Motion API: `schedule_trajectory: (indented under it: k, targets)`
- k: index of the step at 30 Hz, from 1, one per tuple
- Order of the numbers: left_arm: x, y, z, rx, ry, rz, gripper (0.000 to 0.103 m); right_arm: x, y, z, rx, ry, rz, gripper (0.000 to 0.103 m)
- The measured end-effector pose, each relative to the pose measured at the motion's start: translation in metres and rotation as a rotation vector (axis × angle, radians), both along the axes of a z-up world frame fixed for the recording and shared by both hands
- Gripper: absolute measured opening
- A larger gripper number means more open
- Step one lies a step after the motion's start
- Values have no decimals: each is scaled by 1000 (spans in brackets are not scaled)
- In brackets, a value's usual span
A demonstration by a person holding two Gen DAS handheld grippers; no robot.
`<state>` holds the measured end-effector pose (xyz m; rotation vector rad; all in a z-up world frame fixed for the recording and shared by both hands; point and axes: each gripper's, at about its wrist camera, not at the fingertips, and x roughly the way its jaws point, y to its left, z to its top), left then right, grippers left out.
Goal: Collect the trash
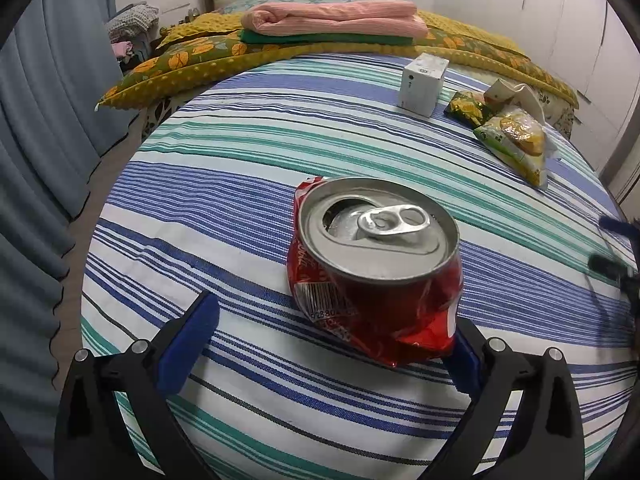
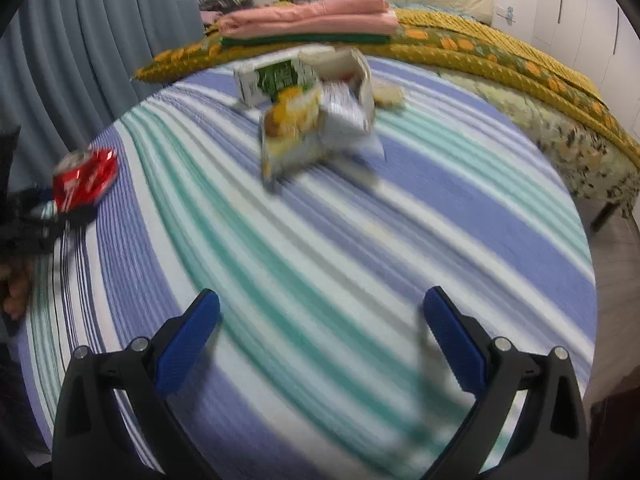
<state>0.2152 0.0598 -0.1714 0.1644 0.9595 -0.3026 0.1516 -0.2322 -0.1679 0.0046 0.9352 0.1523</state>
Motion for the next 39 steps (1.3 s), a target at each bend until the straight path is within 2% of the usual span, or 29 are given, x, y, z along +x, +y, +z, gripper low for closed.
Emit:
schedule_trajectory:
  k: [5, 7, 11, 14, 15, 18, 25, 31, 32, 35, 39]
  targets:
    - [-1, -1, 0, -2, 0, 0, 99, 50, 14, 33, -34, -87, 76, 98]
    - [0, -1, 0, -3, 1, 0, 99, 74, 24, 32, -44, -49, 126, 98]
    - [0, -1, 0, -3, 1, 0, 99, 109, 42, 12, -162, 18, 143, 97]
    - [0, 0, 0, -3, 1, 0, 99, 110, 41, 10, -165, 30, 114, 65]
    - [0, 0, 0, -3, 1, 0, 99, 106, 38, 12, -128, 32, 105, 59]
    - [0, 0, 0, -3, 1, 0, 99, 88, 31, 17, -62, 53, 106, 56]
    - [0, 0, 0, -3, 1, 0, 99, 9, 22, 27, 39, 69, 115, 56]
    - [0, 0, 0, -5, 2, 1, 99, -37, 26, 14, -41, 61, 101, 60]
    - [0, 0, 0, -7, 2, 2, 99, -40, 26, 13, -38, 57, 94, 63]
    - [-5, 7, 2, -39, -3, -3, 99, -45, 19, 16, 10, 44, 75, 90]
    - [-22, 25, 6, -112, -7, -7, 99, -53, 13, 22, 29, 35, 70, 92]
